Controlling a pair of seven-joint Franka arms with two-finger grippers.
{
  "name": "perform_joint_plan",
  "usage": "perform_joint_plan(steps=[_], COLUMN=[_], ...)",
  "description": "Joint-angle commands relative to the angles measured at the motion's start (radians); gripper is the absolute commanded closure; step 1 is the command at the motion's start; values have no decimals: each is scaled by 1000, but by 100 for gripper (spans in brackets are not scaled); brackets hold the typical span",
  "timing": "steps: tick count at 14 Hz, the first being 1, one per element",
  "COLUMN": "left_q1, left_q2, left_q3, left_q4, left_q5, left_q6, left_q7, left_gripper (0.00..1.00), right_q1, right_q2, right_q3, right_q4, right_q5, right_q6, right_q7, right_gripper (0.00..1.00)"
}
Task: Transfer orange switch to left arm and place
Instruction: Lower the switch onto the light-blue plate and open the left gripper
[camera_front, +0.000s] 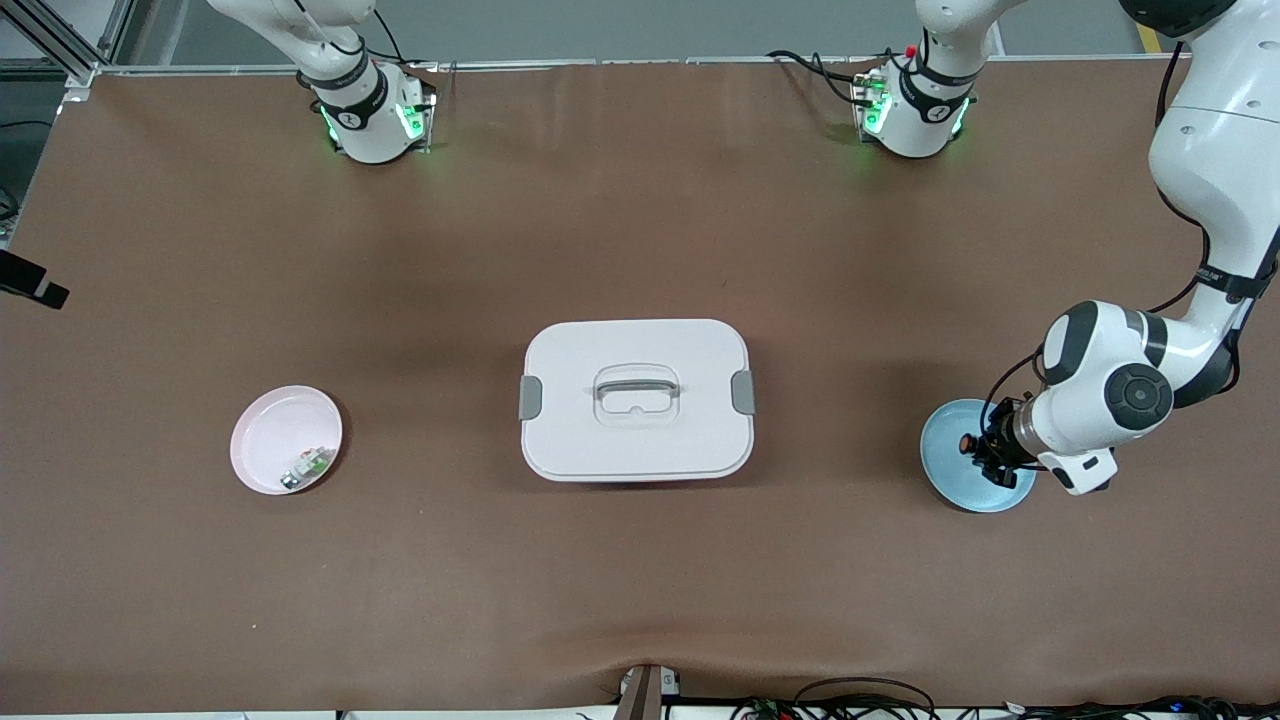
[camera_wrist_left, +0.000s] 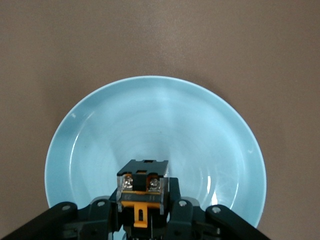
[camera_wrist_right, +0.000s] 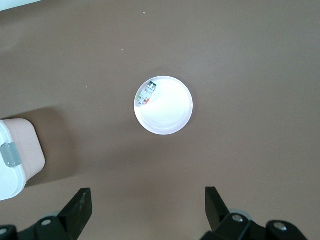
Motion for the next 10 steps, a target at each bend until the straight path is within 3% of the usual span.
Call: perform_joint_plan(steps=[1, 3, 7, 8, 10], left_q1=[-12, -12, -12, -12, -12], left_q2=[15, 15, 15, 15, 15], left_q3=[24, 25, 25, 25, 25], left_q4=[21, 21, 21, 21, 21], left_q5=[43, 43, 46, 48, 56], left_q6=[26, 26, 26, 26, 26], left_q7=[-23, -23, -23, -23, -21], left_gripper=[78, 78, 70, 67, 48], right_q1=[-7, -2, -7, -1, 1], right_q2=[-124, -158, -150, -149, -146], right_q3=[9, 9, 9, 9, 12], right_q4=[-172, -225, -190, -181, -158], right_q5=[16, 16, 6, 1, -25], right_q6=[95, 138, 88, 83, 51], right_q7=[0, -41, -35, -26, -21], right_gripper=[0, 0, 0, 0, 0])
